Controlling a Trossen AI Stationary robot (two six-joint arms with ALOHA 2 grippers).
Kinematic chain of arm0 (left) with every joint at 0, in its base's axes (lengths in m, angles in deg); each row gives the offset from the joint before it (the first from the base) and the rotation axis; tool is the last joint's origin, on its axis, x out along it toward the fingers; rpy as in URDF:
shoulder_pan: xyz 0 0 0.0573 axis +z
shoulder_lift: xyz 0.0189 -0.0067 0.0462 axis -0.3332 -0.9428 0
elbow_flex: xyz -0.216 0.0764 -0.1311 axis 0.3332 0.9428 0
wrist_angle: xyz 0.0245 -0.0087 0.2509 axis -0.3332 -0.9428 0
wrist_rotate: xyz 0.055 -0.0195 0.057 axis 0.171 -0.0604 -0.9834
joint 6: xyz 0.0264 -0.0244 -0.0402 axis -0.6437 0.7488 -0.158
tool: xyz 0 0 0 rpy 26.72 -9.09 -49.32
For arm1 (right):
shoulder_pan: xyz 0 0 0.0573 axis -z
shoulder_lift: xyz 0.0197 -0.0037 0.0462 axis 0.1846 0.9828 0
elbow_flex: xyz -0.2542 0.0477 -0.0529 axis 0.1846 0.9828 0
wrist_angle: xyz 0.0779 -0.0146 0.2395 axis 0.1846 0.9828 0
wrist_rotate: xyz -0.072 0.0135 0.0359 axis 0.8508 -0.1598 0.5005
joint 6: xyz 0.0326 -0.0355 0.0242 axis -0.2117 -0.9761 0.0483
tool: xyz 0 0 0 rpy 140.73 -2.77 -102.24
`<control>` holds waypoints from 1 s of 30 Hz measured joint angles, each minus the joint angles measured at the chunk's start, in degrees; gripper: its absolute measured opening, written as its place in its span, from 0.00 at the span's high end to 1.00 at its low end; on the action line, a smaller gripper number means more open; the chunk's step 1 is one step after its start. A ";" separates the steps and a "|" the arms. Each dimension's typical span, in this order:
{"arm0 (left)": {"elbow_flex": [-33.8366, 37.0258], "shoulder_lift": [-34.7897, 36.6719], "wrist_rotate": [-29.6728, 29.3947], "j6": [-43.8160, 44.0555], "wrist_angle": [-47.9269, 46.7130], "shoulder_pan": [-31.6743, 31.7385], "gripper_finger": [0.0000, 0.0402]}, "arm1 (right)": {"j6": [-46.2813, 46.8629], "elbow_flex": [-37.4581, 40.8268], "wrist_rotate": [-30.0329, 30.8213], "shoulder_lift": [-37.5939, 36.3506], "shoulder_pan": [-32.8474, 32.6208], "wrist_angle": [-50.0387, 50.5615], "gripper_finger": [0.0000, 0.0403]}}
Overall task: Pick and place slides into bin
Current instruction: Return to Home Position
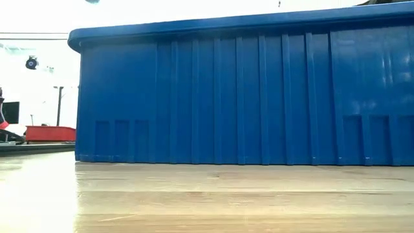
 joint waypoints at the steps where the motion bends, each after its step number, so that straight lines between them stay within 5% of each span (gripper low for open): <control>1: 0.02 0.47 -0.46 -0.23 -0.22 0.00 1.00 | -0.49 0.00 0.01 0.21 0.00 -0.02 0.98; 6: 3.74 3.22 -0.79 -0.75 2.08 0.00 1.00 | -1.46 0.00 0.02 0.12 0.00 -0.05 0.98; 12: 12.86 6.33 0.72 5.08 20.00 0.00 1.00 | -1.46 0.00 0.01 0.07 0.00 -0.07 0.98; 30: 28.40 17.78 -2.30 9.06 22.79 0.00 1.00 | -1.51 0.00 -3.67 0.04 0.02 -0.07 0.98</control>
